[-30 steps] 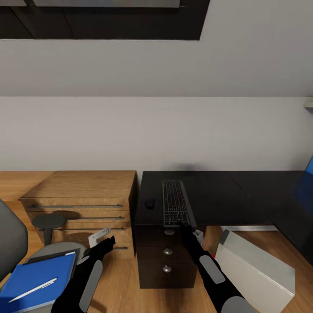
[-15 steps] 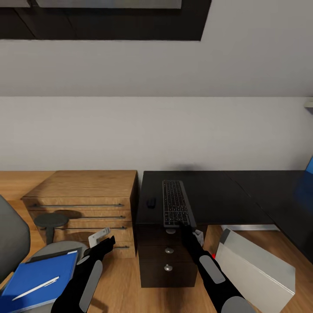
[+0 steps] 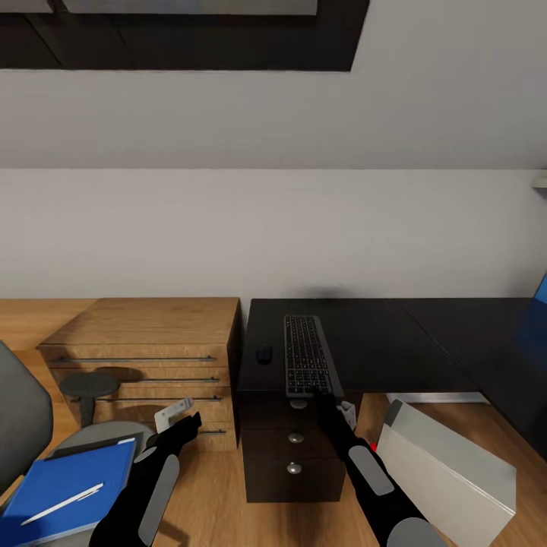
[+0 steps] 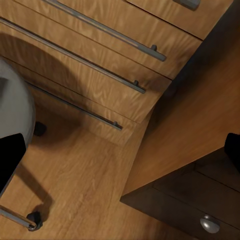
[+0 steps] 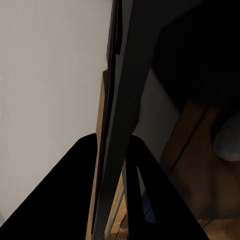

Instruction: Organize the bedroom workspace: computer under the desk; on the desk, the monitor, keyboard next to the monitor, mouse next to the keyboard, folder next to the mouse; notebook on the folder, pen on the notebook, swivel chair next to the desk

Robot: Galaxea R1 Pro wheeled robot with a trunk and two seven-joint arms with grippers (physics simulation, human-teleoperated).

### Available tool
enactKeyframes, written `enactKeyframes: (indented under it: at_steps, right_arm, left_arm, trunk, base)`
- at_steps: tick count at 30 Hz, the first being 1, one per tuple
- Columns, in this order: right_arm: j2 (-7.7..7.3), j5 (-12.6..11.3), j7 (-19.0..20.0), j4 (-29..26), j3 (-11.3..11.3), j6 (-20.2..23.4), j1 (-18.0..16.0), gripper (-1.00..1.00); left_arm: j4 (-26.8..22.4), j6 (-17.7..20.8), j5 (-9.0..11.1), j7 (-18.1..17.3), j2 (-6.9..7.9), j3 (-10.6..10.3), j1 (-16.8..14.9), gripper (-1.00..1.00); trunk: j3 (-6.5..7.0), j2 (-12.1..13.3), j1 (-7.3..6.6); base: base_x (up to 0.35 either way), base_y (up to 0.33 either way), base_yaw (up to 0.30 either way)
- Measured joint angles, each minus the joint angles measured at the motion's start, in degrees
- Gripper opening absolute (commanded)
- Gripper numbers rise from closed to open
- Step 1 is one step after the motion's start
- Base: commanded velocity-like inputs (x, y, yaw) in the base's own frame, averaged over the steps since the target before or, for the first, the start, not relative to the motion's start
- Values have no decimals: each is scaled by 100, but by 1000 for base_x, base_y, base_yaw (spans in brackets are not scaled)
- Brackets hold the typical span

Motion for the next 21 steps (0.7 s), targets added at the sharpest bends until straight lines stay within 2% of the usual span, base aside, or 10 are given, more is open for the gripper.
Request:
enactKeyframes:
  at_steps: [12, 13, 14, 21]
  right_arm:
    - [0, 2, -12, -11, -3, 5, 1, -100]
    - [0, 2, -11, -10, -3, 5, 0, 100]
    - [-1, 37, -18, 236, -15, -2, 3, 100]
    - [-1, 42, -17, 252, -21, -8, 1, 100]
  left_arm:
    - [0, 0, 0, 0, 0, 0, 0, 100]
    - [0, 0, 0, 0, 0, 0, 0, 100]
    - [-1, 0, 0, 0, 0, 0, 0, 100]
    - [0, 0, 0, 0, 0, 6, 0, 100]
  trunk:
    - [0, 0, 0]
    - [0, 0, 0]
    - [-1, 1, 1]
    - [-1, 1, 0]
  base:
    - [0, 0, 0]
    - [0, 0, 0]
    - [0, 0, 0]
    - [0, 0, 0]
